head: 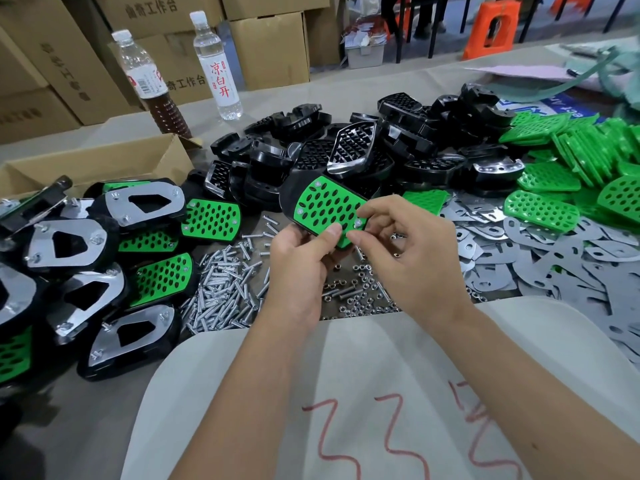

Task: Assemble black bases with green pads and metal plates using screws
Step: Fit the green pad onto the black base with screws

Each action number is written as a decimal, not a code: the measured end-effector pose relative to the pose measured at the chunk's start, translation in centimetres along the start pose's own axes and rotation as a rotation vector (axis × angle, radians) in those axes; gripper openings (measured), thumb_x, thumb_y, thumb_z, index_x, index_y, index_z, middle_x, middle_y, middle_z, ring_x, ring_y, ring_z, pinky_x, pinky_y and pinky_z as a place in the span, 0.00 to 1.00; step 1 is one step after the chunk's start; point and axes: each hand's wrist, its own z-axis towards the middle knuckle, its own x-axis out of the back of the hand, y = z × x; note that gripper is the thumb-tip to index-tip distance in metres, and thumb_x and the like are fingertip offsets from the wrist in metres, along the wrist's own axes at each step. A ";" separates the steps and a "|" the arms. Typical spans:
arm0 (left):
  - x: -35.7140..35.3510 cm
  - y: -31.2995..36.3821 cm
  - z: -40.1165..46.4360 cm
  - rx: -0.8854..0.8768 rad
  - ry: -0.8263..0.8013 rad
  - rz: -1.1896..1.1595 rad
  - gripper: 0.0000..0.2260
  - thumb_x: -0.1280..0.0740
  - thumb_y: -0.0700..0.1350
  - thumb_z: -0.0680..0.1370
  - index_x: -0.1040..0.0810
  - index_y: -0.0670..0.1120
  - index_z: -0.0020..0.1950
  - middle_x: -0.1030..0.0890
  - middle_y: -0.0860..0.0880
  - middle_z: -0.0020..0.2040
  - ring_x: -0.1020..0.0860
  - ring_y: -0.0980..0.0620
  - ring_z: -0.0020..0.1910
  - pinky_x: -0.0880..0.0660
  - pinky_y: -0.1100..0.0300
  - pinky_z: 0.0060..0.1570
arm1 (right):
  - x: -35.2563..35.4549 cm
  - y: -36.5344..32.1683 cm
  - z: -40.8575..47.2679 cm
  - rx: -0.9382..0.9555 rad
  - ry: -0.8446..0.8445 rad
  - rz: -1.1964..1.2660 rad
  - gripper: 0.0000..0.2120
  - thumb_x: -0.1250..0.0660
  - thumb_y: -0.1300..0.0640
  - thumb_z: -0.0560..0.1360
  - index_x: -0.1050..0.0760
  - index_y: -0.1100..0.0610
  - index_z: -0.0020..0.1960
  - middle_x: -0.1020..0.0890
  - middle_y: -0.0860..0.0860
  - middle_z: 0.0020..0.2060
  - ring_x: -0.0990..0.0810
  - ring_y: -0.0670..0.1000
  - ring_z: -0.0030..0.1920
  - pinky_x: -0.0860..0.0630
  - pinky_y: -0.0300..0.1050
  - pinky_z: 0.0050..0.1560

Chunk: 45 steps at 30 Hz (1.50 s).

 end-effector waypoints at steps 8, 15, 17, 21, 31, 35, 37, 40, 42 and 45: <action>-0.4 -0.7 -0.1 -0.053 0.079 0.121 0.07 0.32 0.32 0.80 0.18 0.40 0.55 0.13 0.42 0.51 0.14 0.47 0.49 0.18 0.53 0.50 | -0.5 0.1 -0.1 0.072 -0.017 -0.197 0.06 0.29 0.65 0.79 0.23 0.61 0.44 0.24 0.47 0.37 0.28 0.48 0.37 0.31 0.44 0.38; -0.4 -0.8 -0.3 -0.068 0.078 0.050 0.06 0.31 0.32 0.79 0.17 0.41 0.51 0.13 0.44 0.47 0.14 0.48 0.45 0.17 0.55 0.45 | -1.4 -0.6 -0.2 -0.080 0.053 -0.146 0.07 0.30 0.65 0.78 0.26 0.61 0.43 0.24 0.46 0.34 0.26 0.46 0.36 0.32 0.37 0.39; -0.2 -0.8 -0.2 -0.037 0.068 0.014 0.06 0.31 0.32 0.79 0.17 0.41 0.51 0.13 0.43 0.47 0.14 0.48 0.45 0.17 0.56 0.44 | -0.9 -0.2 0.1 -0.020 -0.048 -0.167 0.06 0.30 0.66 0.78 0.26 0.63 0.44 0.22 0.50 0.36 0.26 0.51 0.37 0.31 0.42 0.39; -0.4 -0.8 -0.1 -0.012 0.057 0.035 0.06 0.29 0.34 0.77 0.16 0.41 0.51 0.13 0.41 0.49 0.14 0.45 0.48 0.17 0.54 0.46 | -0.2 0.2 0.4 -0.024 -0.089 -0.161 0.06 0.30 0.67 0.78 0.26 0.64 0.44 0.22 0.51 0.34 0.27 0.51 0.36 0.32 0.40 0.37; -1.0 -0.9 -0.3 -0.082 0.077 0.048 0.06 0.30 0.34 0.80 0.18 0.40 0.56 0.13 0.44 0.49 0.14 0.46 0.44 0.17 0.52 0.44 | 0.2 0.5 0.6 -0.681 -0.225 0.627 0.18 0.32 0.42 0.78 0.24 0.57 0.53 0.22 0.53 0.35 0.26 0.51 0.28 0.31 0.42 0.23; -0.8 -0.8 -0.2 -0.049 0.069 0.069 0.06 0.31 0.34 0.81 0.19 0.39 0.57 0.13 0.43 0.51 0.14 0.44 0.49 0.16 0.46 0.53 | 0.5 0.9 0.7 -0.637 -0.230 0.639 0.12 0.30 0.49 0.80 0.21 0.59 0.49 0.22 0.51 0.35 0.25 0.49 0.33 0.31 0.40 0.22; -0.7 -0.8 -0.2 -0.032 0.064 0.088 0.06 0.30 0.34 0.80 0.18 0.42 0.55 0.13 0.46 0.48 0.14 0.47 0.48 0.16 0.51 0.50 | 0.6 1.1 0.7 -0.647 -0.229 0.624 0.12 0.31 0.53 0.81 0.20 0.62 0.51 0.21 0.51 0.35 0.23 0.48 0.35 0.29 0.39 0.23; -0.6 -0.8 -0.1 -0.017 0.069 0.091 0.06 0.31 0.33 0.80 0.19 0.41 0.56 0.13 0.45 0.48 0.14 0.49 0.46 0.16 0.56 0.46 | 0.6 1.1 0.7 -0.681 -0.257 0.644 0.12 0.32 0.56 0.81 0.19 0.65 0.54 0.21 0.56 0.40 0.22 0.48 0.37 0.21 0.41 0.31; -0.5 -0.9 0.0 -0.015 0.079 0.095 0.06 0.31 0.33 0.80 0.19 0.40 0.56 0.13 0.44 0.49 0.14 0.48 0.47 0.17 0.57 0.44 | 0.6 1.1 0.7 -0.701 -0.280 0.688 0.10 0.33 0.58 0.81 0.19 0.65 0.55 0.22 0.57 0.39 0.21 0.47 0.37 0.17 0.43 0.37; -0.6 -0.9 0.0 -0.021 0.085 0.126 0.06 0.31 0.32 0.80 0.18 0.42 0.54 0.13 0.46 0.48 0.14 0.50 0.45 0.19 0.61 0.40 | 0.6 0.8 0.8 -0.734 -0.287 0.734 0.13 0.35 0.60 0.83 0.22 0.70 0.57 0.24 0.59 0.39 0.17 0.47 0.35 0.15 0.45 0.43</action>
